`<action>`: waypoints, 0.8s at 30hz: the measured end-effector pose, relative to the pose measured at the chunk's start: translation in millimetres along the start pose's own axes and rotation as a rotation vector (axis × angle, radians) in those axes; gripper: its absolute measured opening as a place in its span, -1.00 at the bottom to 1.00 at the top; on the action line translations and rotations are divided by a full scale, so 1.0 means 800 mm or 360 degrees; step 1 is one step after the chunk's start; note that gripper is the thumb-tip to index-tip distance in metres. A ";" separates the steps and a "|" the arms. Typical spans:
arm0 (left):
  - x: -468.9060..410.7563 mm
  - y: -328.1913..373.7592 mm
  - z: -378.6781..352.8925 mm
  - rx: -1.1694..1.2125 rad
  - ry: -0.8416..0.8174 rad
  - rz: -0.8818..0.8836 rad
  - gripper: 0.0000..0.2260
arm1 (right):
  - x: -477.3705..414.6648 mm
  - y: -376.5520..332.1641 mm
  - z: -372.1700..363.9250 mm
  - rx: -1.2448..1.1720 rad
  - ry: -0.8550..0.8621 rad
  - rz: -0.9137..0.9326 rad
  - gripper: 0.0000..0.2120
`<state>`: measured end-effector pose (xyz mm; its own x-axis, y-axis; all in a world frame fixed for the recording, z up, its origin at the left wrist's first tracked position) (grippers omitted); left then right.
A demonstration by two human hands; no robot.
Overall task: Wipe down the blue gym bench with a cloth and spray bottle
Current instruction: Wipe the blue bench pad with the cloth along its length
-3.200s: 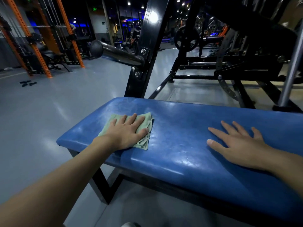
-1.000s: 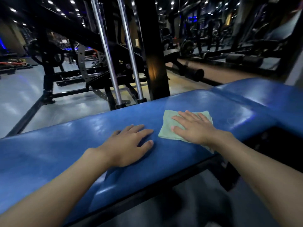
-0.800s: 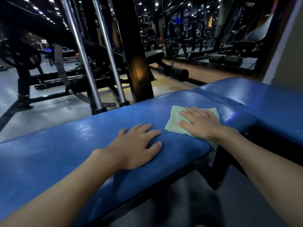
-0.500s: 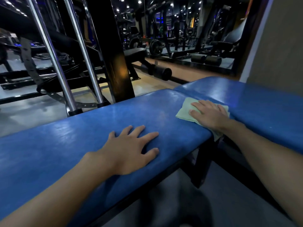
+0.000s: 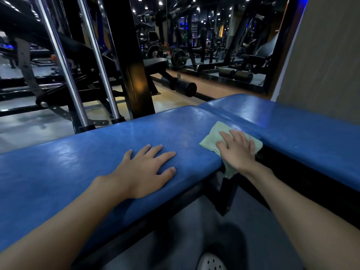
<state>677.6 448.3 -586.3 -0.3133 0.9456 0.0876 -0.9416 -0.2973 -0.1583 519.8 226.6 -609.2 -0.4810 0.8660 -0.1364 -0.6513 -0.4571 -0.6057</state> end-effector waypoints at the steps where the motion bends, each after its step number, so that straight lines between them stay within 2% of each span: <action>1: 0.007 -0.003 -0.002 0.0009 0.0010 0.0004 -0.39 | 0.010 -0.008 -0.005 0.0006 -0.0014 0.0031 -0.51; 3: 0.023 -0.012 -0.007 0.0021 0.0027 0.0023 -0.26 | 0.030 -0.026 -0.015 0.0018 -0.0061 0.0093 -0.51; 4: 0.032 -0.018 -0.009 0.0018 0.0034 0.0038 -0.25 | 0.040 -0.036 -0.021 0.0029 -0.0091 0.0123 -0.51; 7: 0.060 -0.038 -0.014 0.0001 0.0060 0.0077 -0.40 | 0.071 -0.068 -0.037 0.0110 -0.0156 0.0225 -0.51; 10: 0.097 -0.060 -0.022 -0.0039 0.0078 0.0123 -0.28 | 0.102 -0.103 -0.055 0.0194 -0.0219 0.0370 -0.50; 13: 0.141 -0.084 -0.029 -0.0050 0.0079 0.0203 -0.24 | 0.134 -0.139 -0.075 0.0264 -0.0265 0.0545 -0.49; 19: 0.243 -0.150 -0.047 -0.0083 0.0057 0.0513 -0.13 | 0.196 -0.209 -0.116 0.0412 -0.0385 0.0888 -0.18; 24: 0.332 -0.201 -0.061 -0.0062 0.0051 0.0786 -0.25 | 0.265 -0.297 -0.159 0.0484 -0.0618 0.1265 -0.18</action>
<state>752.0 754.1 -585.2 -0.7164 0.6967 -0.0372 -0.6760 -0.7063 -0.2101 647.3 544.9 -594.0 -0.9778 0.1734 -0.1178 -0.1464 -0.9671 -0.2083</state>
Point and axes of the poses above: each hand's wrist, its own x-axis away from the middle knuckle, its own z-axis out of the back of the hand, y = z × x, the point moved 7 cm from there along -x, towards the middle knuckle, and after that the axes turned 13 degrees about -x, right-handed, at the moved point
